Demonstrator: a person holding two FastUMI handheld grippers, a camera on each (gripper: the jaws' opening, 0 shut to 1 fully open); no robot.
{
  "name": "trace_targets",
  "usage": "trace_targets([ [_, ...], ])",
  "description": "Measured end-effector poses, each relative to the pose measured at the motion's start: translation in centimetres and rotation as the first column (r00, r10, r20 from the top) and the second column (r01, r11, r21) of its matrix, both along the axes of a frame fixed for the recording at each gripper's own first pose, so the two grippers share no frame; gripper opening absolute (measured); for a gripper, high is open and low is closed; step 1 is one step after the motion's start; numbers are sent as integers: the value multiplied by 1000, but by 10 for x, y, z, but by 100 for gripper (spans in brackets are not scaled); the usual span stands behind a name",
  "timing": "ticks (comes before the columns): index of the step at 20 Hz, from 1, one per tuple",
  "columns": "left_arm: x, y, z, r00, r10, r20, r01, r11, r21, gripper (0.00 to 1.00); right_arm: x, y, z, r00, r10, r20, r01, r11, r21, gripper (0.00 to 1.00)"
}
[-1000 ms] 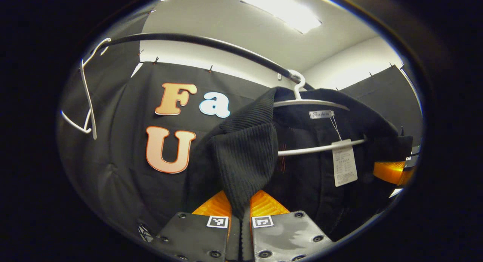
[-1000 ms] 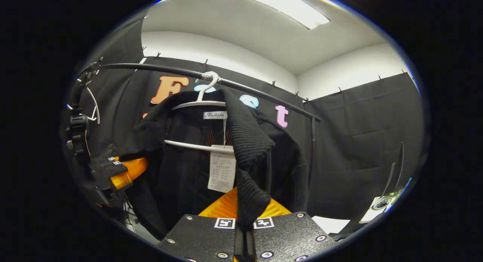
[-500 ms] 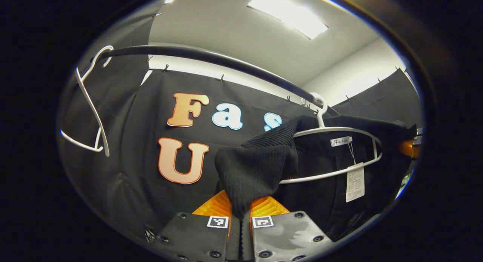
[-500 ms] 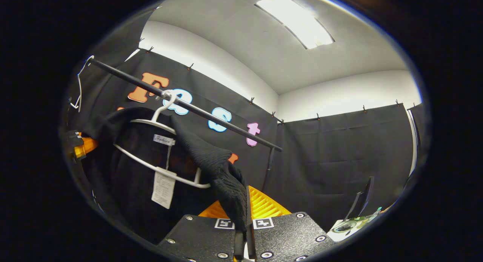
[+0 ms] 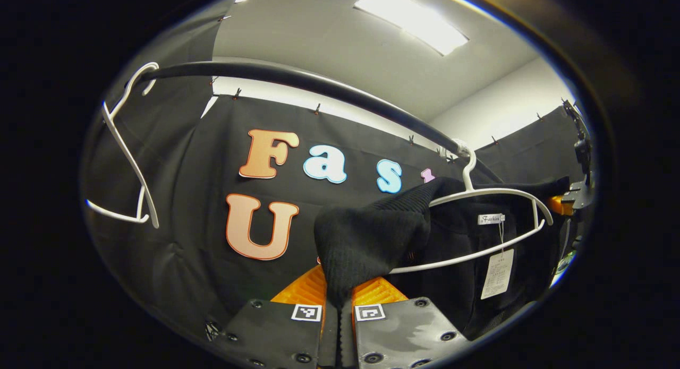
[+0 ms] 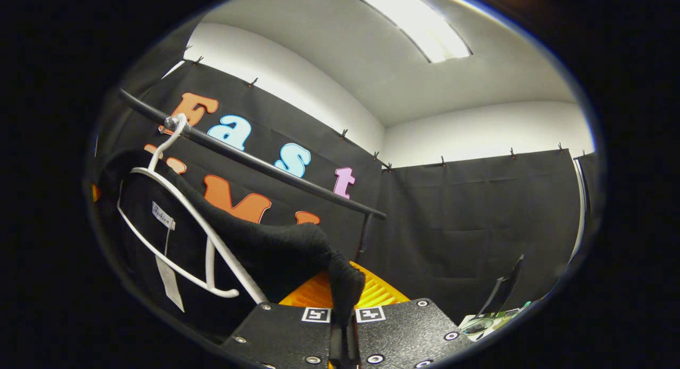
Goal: Grasp the clothes on the hanger with both hands and then place them into the laundry hamper below.
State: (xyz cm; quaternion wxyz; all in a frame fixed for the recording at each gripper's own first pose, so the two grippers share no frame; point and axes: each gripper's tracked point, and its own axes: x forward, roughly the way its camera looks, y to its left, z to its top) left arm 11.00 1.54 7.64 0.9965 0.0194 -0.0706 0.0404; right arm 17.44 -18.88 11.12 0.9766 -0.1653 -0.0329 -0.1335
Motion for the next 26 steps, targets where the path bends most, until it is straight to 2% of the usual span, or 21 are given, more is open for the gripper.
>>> trace_targets([
  [5, 7, 4, -3, 1000, 6, -5, -6, 1000, -19, 9, 12, 4, -40, 998, 58, -2, -57, 994, 98, 2],
  [13, 22, 16, 4, 999, 38, -2, -38, 999, -6, 9, 13, 42, -113, 992, 119, -32, -114, 986, 124, 2],
  [17, 34, 39, 13, 997, 83, -1, -83, 997, 6, 9, 14, 75, -120, 985, 173, -18, -167, 972, 168, 2],
  [21, 46, 61, 15, 991, 133, -12, -132, 990, 38, 9, -10, 115, -124, 975, 221, -10, -216, 963, 160, 2],
  [22, 48, 67, 11, 989, 144, -23, -143, 989, 34, 9, -10, 126, -124, 972, 236, -10, -231, 959, 166, 7],
  [23, 49, 72, 6, 987, 155, -34, -154, 988, 31, 9, -13, 134, -124, 969, 248, -8, -243, 955, 168, 2],
  [26, 45, 89, -6, 983, 175, -57, -175, 984, 16, 12, -19, 150, -128, 961, 276, -5, -271, 945, 185, 2],
])
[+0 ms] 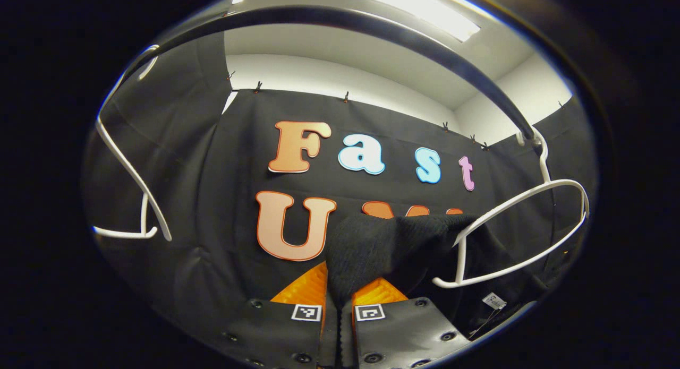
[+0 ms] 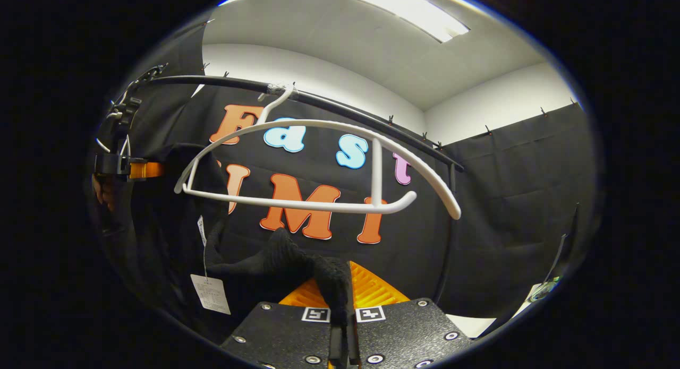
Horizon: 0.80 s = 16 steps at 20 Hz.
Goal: Grasp the clothes on the hanger with both hands and then place them into the laundry hamper below.
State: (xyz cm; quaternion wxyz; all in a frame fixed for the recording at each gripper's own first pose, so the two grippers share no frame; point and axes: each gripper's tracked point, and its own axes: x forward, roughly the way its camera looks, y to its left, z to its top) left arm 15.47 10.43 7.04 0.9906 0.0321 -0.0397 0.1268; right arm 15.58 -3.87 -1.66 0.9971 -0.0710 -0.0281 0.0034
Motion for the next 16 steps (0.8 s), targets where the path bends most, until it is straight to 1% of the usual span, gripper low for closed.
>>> trace_targets([
  [1, -5, 5, -4, 1000, 5, -2, -5, 1000, -4, 9, -2, 4, -2, 1000, 8, 0, -8, 1000, 0, 2],
  [2, -9, 9, -7, 1000, 11, -5, -11, 1000, -7, 9, -4, 7, -3, 1000, 15, 0, -15, 1000, -3, 7],
  [5, -26, 17, -19, 1000, 15, -23, -15, 1000, -2, 9, -13, 23, -11, 999, 45, -9, -45, 999, -5, 7],
  [6, -31, 17, -23, 1000, 9, -28, -9, 1000, -3, 12, -18, 27, -12, 999, 52, -11, -52, 999, -7, 7],
  [7, -35, 15, -29, 999, 4, -35, -4, 1000, 0, 12, -22, 31, -14, 998, 60, -13, -60, 998, -8, 7],
  [8, -39, 14, -35, 999, -3, -45, 3, 1000, 7, 9, -25, 37, -17, 997, 70, -16, -70, 997, -8, 7],
  [10, -49, 6, -44, 998, -20, -53, 21, 1000, 15, 9, -35, 48, -23, 995, 92, -24, -92, 996, -11, 7],
  [12, -61, -5, -55, 997, -44, -65, 44, 999, 2, 9, -44, 59, -30, 993, 115, -34, -116, 993, -17, 7],
  [16, -81, -32, -76, 988, -116, -98, 115, 993, -18, 9, -55, 79, -49, 987, 149, -61, -150, 989, -19, 7],
])
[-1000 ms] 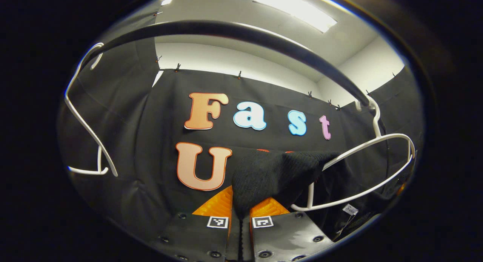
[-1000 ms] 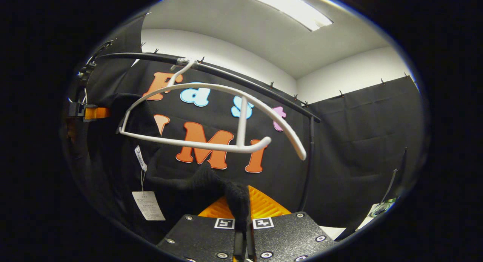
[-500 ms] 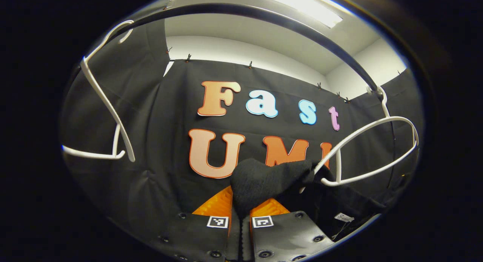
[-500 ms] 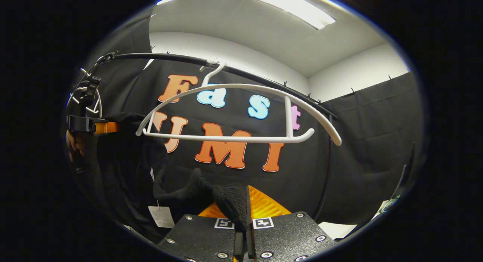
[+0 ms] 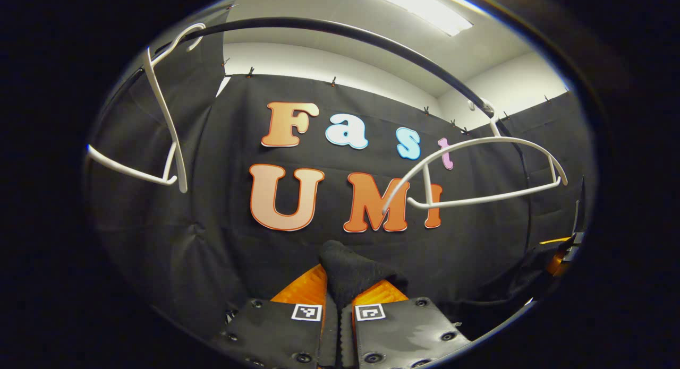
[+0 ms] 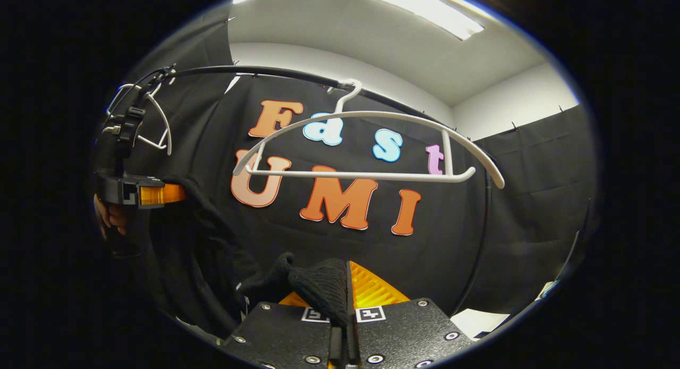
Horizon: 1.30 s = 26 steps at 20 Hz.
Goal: Grasp the clothes on the hanger with both hands and then place them into the laundry hamper below.
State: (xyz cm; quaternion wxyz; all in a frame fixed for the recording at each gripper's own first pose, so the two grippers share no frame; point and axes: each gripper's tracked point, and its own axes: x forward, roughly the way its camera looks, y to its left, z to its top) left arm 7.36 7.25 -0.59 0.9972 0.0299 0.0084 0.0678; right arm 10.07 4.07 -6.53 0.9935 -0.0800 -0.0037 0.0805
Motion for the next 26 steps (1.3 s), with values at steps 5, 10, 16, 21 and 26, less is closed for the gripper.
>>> trace_targets([
  [5, -15, -58, -36, 992, -117, -39, 117, 993, -2, 9, -15, 21, -40, 998, 33, -45, -34, 999, -10, 7],
  [10, -27, -111, -90, 970, -219, -106, 216, 976, -31, 9, -24, 40, -98, 988, 66, -137, -67, 998, -3, 7],
  [16, -40, -150, -167, 938, -292, -186, 278, 955, -100, 9, -41, 37, -179, 965, 63, -256, -62, 998, 16, 7],
  [21, -77, -164, -280, 886, -320, -336, 270, 945, -186, 9, -68, 32, -294, 900, 84, -427, -82, 996, 23, 7],
  [26, -110, -161, -393, 822, -298, -486, 203, 950, -239, 9, -104, 15, -419, 794, 52, -606, -35, 999, 40, 7],
])
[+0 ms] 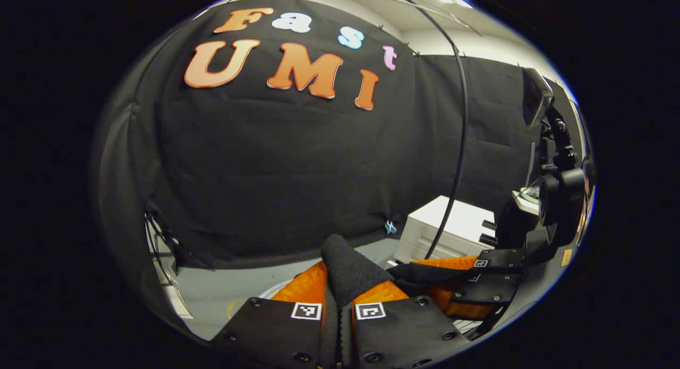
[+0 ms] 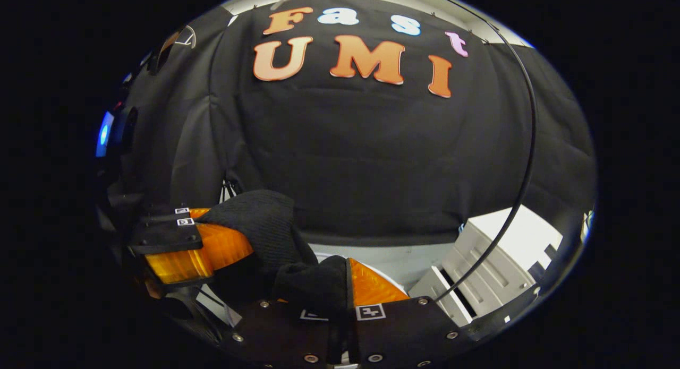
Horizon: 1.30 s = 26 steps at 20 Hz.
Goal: Grasp the clothes on the hanger with both hands and then place them into the laundry hamper below.
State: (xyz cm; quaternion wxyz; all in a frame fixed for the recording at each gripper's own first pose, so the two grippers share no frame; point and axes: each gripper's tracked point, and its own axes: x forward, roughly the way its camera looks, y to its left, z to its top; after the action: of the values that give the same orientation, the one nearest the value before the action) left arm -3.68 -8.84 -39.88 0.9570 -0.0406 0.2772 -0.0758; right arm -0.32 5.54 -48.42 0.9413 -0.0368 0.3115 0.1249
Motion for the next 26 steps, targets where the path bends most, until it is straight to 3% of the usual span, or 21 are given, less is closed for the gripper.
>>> trace_targets([
  [4, -31, 13, -82, 985, 47, -168, -50, 999, -11, 9, -21, -11, -78, 992, -19, -125, 10, 998, -68, 9],
  [9, -64, 24, -163, 955, 65, -289, -60, 998, 25, 7, -49, -10, -162, 961, -36, -275, 24, 999, -46, 10],
  [15, -92, 35, -213, 906, 96, -413, -104, 995, 3, 7, -82, 0, -211, 917, -32, -399, 39, 999, 9, 9],
  [17, -97, 35, -218, 899, 102, -425, -113, 994, 0, 14, -87, 2, -218, 913, -23, -408, 29, 1000, 7, 17],
  [20, -104, 33, -226, 888, 98, -450, -115, 993, -9, 17, -93, 2, -224, 910, -27, -413, 30, 1000, 0, 41],
  [21, -104, 32, -225, 889, 95, -448, -111, 994, -9, 23, -94, 4, -224, 908, -28, -417, 34, 999, 9, 45],
  [22, -102, 33, -225, 894, 97, -438, -107, 994, 2, 32, -99, 3, -227, 905, -33, -425, 43, 999, 14, 63],
  [24, -97, 33, -219, 907, 84, -414, -87, 996, 11, 55, -100, -1, -231, 900, -54, -433, 61, 998, 3, 78],
  [25, -96, 33, -216, 910, 82, -407, -82, 997, 17, 61, -100, -4, -233, 899, -63, -432, 67, 998, -8, 82],
  [26, -95, 34, -217, 909, 83, -408, -85, 996, 13, 92, -101, -5, -234, 900, -69, -431, 71, 997, -12, 84],
])
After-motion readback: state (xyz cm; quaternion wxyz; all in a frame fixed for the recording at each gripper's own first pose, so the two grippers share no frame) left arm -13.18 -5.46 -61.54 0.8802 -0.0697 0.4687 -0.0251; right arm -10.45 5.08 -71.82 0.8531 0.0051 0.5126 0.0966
